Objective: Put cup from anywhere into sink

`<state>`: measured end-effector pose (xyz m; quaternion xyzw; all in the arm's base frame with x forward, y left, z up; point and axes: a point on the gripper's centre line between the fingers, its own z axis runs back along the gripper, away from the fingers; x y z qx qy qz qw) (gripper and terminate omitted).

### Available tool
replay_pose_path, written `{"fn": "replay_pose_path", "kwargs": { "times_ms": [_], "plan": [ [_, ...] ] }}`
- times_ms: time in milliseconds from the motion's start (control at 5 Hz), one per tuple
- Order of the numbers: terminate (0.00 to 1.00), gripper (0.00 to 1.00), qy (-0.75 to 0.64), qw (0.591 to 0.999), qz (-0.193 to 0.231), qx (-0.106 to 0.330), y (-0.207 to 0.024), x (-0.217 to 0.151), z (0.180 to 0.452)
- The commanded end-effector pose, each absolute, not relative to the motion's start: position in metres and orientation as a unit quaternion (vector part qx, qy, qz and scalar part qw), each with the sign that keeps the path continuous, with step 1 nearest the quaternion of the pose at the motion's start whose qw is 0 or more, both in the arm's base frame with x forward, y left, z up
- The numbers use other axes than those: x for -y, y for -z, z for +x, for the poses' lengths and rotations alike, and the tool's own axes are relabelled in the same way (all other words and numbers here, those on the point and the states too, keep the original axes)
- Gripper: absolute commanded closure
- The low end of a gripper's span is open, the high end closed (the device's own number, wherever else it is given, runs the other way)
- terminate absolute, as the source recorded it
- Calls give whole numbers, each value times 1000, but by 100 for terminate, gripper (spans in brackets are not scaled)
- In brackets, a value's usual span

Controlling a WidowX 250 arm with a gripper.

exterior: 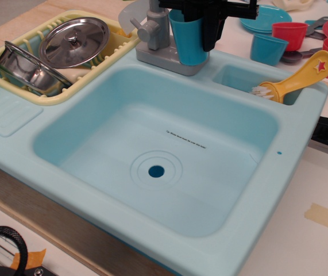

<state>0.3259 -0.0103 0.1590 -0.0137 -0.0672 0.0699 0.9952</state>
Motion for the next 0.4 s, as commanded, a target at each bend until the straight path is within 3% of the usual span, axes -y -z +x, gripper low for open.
{"fn": "replay_pose_path", "kwargs": {
  "times_ms": [0,200],
  "plan": [
    [0,100,-100,990,-3,99,-185,15,298],
    [0,100,-134,986,-19,101,-174,12,276]
  ]
}}
